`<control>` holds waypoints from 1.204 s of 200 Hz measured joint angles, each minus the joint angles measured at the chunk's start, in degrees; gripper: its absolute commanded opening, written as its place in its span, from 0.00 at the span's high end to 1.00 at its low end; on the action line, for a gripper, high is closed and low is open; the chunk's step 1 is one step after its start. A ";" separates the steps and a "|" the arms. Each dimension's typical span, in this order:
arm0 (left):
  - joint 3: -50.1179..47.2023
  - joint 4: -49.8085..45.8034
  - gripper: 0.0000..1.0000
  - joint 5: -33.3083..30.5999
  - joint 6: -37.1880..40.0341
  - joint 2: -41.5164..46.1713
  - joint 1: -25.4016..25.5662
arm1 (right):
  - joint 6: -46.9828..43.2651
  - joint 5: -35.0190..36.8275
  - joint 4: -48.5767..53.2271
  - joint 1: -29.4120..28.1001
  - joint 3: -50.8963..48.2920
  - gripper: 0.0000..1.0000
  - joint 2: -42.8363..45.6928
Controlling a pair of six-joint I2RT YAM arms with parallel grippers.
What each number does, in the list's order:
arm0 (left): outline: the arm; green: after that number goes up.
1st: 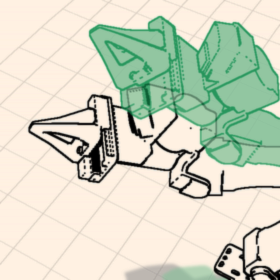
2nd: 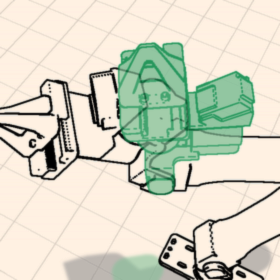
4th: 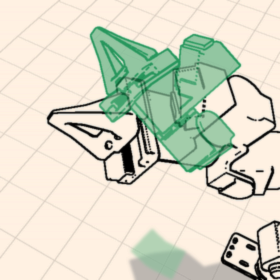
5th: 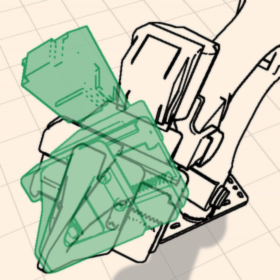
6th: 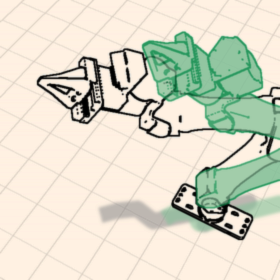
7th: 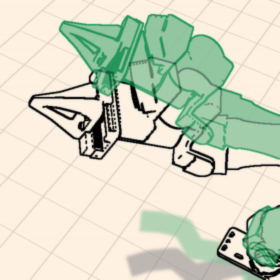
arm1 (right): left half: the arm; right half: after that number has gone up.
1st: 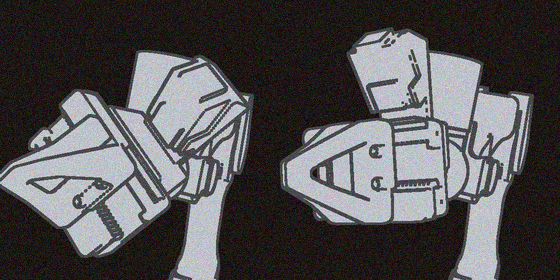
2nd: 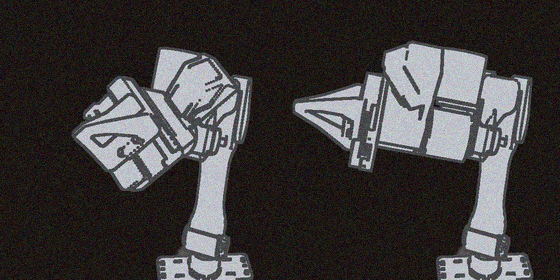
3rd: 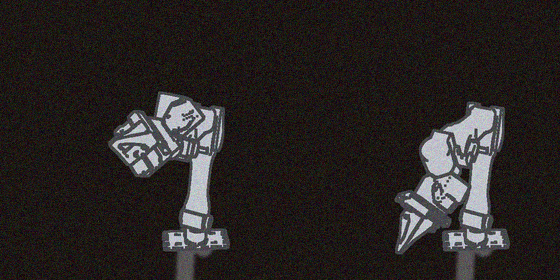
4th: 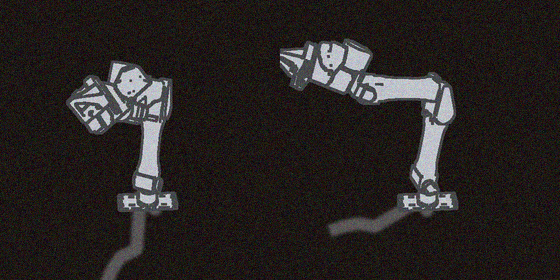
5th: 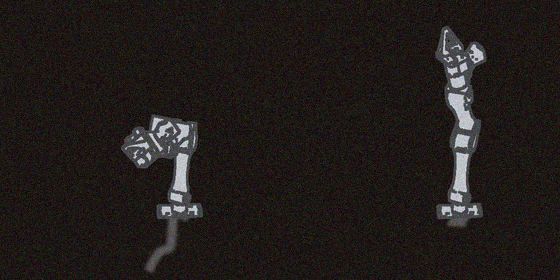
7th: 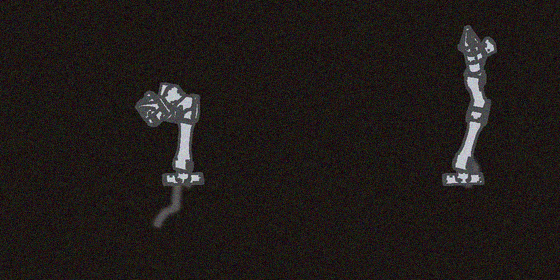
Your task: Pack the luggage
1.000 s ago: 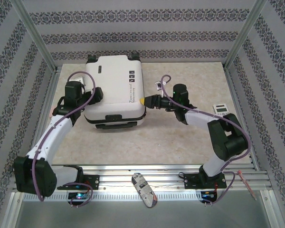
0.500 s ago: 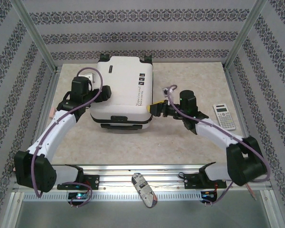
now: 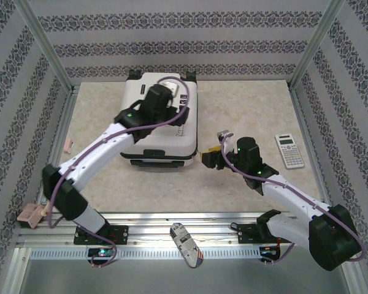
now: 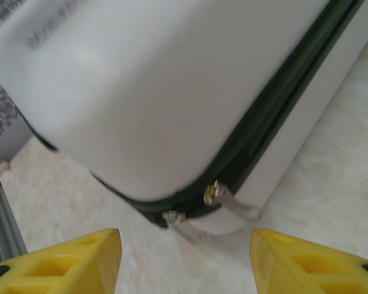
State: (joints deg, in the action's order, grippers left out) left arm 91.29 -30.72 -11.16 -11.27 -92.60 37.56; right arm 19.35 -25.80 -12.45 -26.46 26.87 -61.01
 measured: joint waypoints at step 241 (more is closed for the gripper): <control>6.69 -5.29 0.06 -3.52 1.46 -11.74 4.07 | -10.25 8.37 -13.68 -8.13 0.57 0.78 -18.60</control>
State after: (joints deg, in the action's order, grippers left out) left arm 97.97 -36.01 -14.68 -9.80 -104.33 41.63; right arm 9.10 -17.43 -26.13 -34.59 27.44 -79.61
